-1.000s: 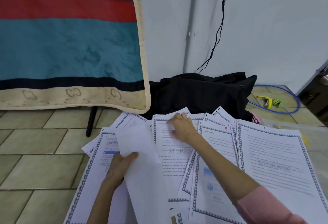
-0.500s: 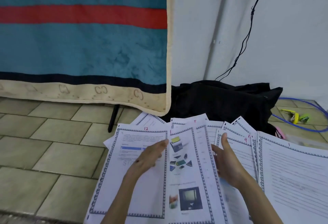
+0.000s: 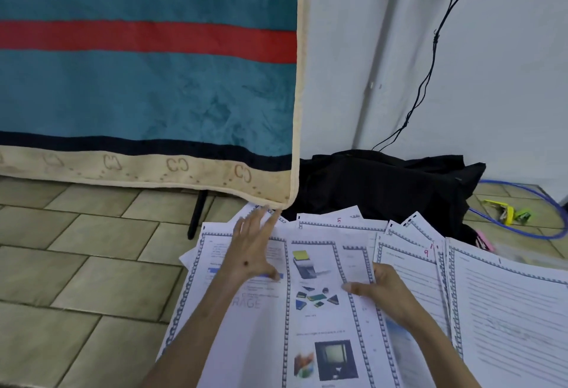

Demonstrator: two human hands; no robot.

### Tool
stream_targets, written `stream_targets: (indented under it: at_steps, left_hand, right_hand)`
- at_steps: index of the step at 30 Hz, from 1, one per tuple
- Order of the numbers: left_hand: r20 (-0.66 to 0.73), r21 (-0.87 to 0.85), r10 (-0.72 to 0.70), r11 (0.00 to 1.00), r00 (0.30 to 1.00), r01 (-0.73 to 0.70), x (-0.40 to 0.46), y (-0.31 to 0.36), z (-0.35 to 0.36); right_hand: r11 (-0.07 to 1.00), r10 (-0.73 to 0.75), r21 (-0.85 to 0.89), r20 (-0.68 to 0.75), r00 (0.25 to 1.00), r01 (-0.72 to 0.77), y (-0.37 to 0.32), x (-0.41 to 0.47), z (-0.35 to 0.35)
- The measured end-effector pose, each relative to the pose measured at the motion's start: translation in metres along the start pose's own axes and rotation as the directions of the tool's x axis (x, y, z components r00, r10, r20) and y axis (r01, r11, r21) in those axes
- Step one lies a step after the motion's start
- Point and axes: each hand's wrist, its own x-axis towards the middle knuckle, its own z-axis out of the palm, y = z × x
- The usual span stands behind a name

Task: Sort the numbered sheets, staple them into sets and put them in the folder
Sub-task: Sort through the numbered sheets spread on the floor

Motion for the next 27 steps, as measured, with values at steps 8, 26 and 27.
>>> stream_targets:
  at_steps: [8, 26, 27]
  left_hand:
    - [0.062, 0.022, 0.068, 0.997, 0.996, -0.069, 0.015, -0.008, -0.009]
    - [-0.186, 0.399, 0.136, 0.916, 0.973, -0.051, -0.030, 0.036, 0.021]
    - [-0.182, 0.379, 0.124, 0.924, 0.975, -0.046, -0.030, 0.033, 0.021]
  right_hand:
    - [0.939, 0.127, -0.331, 0.079, 0.989, -0.094, -0.024, 0.015, -0.020]
    - [0.576, -0.137, -0.803, 0.088, 0.987, 0.152, -0.057, 0.139, 0.010]
    - [0.624, -0.175, -0.762, 0.085, 0.981, 0.177, -0.060, 0.134, 0.006]
